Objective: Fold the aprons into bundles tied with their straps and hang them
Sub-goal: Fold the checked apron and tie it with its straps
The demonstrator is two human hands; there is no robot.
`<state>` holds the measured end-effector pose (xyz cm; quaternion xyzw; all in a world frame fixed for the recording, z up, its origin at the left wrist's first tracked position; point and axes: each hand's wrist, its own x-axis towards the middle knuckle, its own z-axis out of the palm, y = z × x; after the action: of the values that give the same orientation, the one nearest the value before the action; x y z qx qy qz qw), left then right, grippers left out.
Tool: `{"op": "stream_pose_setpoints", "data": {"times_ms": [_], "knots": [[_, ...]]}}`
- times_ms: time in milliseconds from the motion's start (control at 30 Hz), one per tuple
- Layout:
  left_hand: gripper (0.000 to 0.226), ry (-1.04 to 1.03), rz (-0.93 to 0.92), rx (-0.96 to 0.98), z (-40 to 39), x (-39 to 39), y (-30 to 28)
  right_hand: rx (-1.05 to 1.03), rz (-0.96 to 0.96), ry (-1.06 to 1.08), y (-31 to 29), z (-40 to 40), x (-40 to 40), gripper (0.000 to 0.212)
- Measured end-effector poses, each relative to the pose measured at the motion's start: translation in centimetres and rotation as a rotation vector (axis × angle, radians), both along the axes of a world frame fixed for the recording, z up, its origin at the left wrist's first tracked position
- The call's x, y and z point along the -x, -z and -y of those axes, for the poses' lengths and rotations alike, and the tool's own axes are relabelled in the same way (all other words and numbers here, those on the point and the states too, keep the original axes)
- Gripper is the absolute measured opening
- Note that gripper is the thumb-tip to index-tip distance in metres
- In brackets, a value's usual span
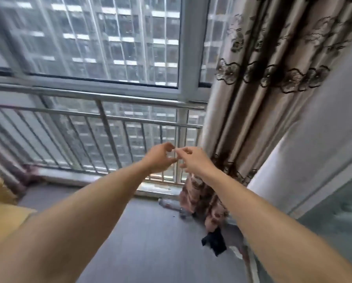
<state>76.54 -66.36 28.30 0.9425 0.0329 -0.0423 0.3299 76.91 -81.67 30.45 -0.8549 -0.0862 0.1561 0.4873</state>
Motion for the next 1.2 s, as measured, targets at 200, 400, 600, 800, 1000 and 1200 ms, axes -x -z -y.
{"op": "stream_pose_setpoints", "data": {"times_ms": [200, 400, 600, 800, 1000, 1200], "knots": [[0.037, -0.368, -0.034, 0.013, -19.7, 12.1, 3.8, -0.113, -0.058, -0.271, 2.0, -20.1, 8.3, 0.021], [0.043, -0.568, -0.217, 0.056, -36.6, 27.8, 10.2, -0.122, -0.112, -0.459, 6.7, -38.6, 19.9, 0.022], [0.047, -0.919, -0.332, 0.109, -50.8, 43.7, 15.5, -0.018, -0.219, -0.599, 12.1, -54.6, 30.8, 0.02], [0.062, -1.13, -0.447, 0.214, -56.7, 52.3, 19.0, 0.241, -0.252, -0.836, 18.2, -63.3, 35.0, 0.025], [0.075, -1.278, -0.497, 0.27, -61.4, 56.3, 23.4, 0.414, -0.244, -0.851, 23.9, -71.7, 34.4, 0.035], [0.082, -1.292, -0.635, 0.195, -66.8, 56.1, 27.9, 0.606, -0.228, -0.853, 30.0, -77.4, 30.9, 0.057]]}}
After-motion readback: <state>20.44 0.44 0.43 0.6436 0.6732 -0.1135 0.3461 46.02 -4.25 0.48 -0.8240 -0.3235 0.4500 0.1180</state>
